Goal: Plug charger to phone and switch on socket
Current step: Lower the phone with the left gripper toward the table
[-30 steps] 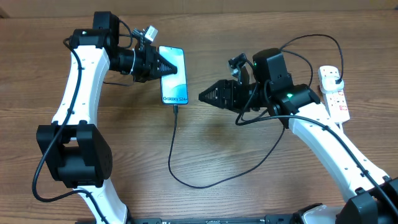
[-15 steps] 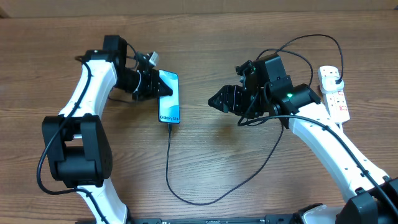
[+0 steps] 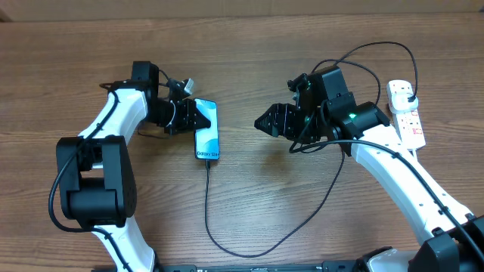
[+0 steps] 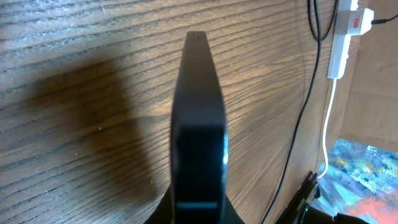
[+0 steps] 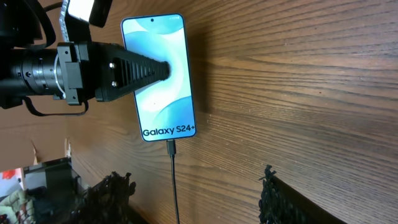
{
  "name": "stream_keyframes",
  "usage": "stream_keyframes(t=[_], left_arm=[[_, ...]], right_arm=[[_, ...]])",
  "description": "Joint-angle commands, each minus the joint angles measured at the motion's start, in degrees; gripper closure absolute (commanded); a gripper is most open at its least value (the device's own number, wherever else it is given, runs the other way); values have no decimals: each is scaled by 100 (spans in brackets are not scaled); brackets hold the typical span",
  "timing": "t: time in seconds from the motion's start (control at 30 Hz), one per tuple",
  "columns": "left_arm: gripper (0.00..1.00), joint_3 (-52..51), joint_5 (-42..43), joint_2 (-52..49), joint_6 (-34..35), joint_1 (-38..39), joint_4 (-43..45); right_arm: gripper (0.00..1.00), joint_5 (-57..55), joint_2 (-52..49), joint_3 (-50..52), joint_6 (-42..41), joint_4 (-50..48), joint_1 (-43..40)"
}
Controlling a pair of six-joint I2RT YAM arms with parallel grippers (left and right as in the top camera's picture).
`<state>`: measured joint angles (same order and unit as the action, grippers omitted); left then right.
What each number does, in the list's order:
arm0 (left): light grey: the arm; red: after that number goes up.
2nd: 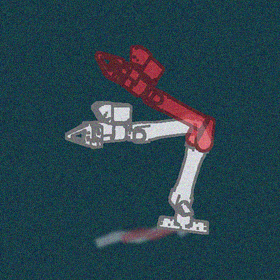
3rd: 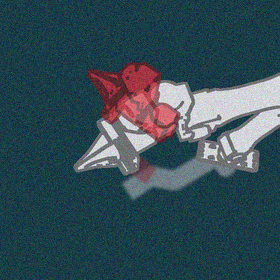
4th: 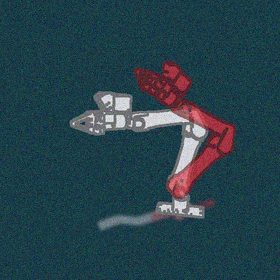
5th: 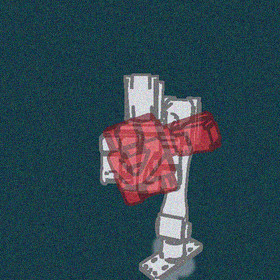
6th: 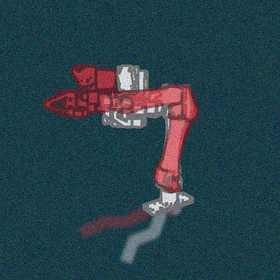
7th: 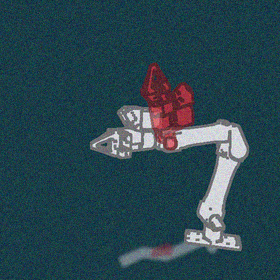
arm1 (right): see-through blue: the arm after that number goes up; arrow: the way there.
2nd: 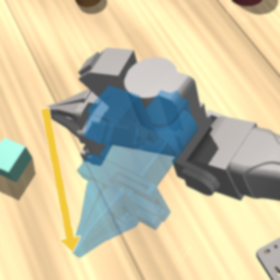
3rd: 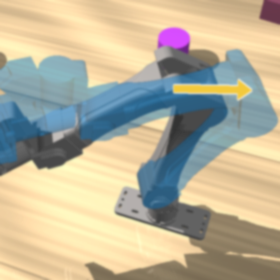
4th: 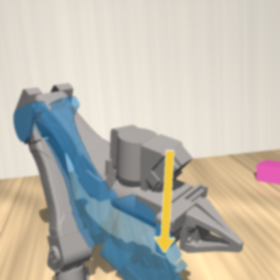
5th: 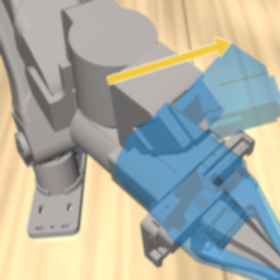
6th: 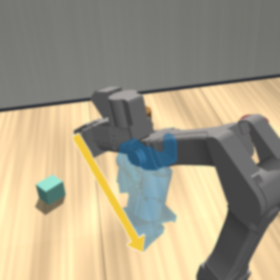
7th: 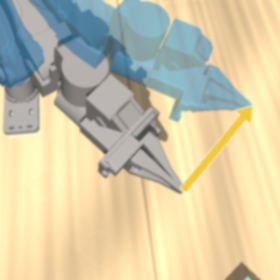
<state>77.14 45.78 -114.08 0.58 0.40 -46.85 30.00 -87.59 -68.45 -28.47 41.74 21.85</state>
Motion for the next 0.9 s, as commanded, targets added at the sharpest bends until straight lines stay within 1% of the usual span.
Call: stream_keyframes(t=[0.0, 0.57, 0.7, 0.87], left_arm=[[96, -7, 164, -57, 179, 52, 55], [96, -11, 164, -304, 417, 229, 57], [94, -11, 162, -304, 518, 229, 42], [89, -11, 162, -304, 632, 229, 35]], right_arm=[[30, -42, 175, -24, 44, 0, -7], [31, -42, 177, -24, 46, 4, -7], [30, -42, 177, -24, 46, 7, -7], [31, -42, 175, -24, 44, 28, -7]])
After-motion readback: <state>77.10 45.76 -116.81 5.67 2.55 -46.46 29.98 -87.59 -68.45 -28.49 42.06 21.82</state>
